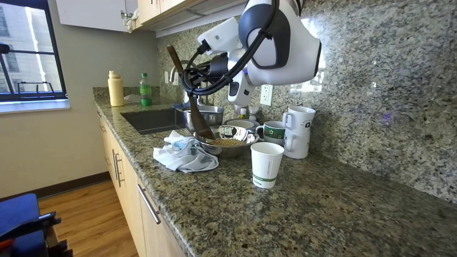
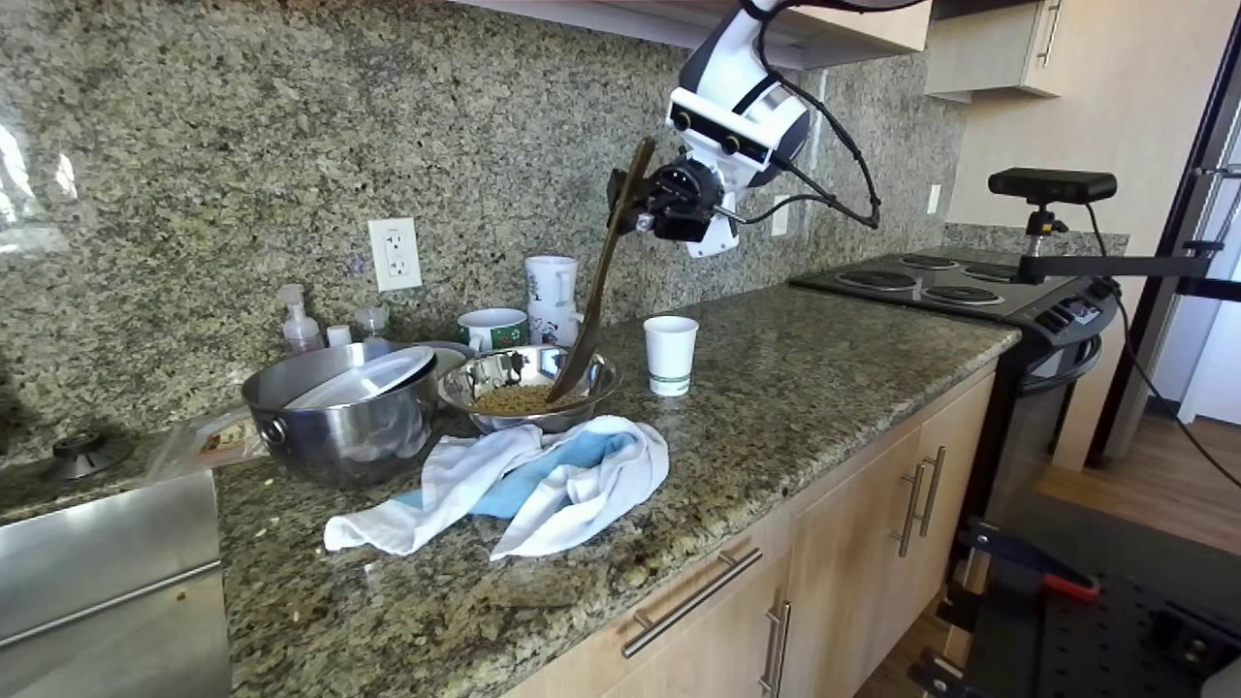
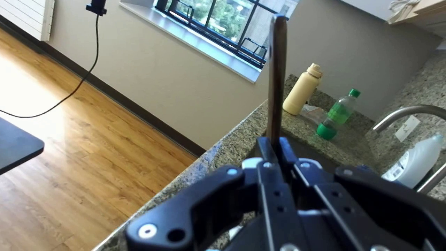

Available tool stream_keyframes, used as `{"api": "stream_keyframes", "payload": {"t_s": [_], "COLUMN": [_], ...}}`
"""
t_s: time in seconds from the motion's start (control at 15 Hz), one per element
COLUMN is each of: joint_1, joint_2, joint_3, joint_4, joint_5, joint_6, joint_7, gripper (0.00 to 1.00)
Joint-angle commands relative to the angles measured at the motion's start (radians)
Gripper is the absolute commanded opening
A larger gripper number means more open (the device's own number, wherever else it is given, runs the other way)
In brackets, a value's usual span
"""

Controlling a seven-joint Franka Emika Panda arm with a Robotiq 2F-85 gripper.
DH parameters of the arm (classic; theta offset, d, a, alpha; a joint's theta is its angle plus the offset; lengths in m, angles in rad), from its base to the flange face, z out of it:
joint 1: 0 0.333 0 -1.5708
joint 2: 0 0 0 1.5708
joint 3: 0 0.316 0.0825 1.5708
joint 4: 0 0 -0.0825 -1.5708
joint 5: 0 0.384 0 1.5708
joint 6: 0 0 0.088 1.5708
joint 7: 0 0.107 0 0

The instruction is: Use the wooden cooking spoon to stir the object in the bowl

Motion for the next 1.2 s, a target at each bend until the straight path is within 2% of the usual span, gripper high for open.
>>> {"api": "stream_keyframes", "payload": {"t_s": [0.0, 0.73, 1.13], "joint_1": [0.004, 0.020, 0.017], "joint_2": [0.036, 0.177, 0.233], "joint_3": [0.013, 0.047, 0.056], "joint_4": [0.054, 0.189, 0.240], "joint_5": [0.040, 0.135, 0.168], "joint_6": [0.034, 0.172, 0.195], "joint_7": [0.019, 0.121, 0.198], "gripper": [0.02, 0.02, 0.02]}}
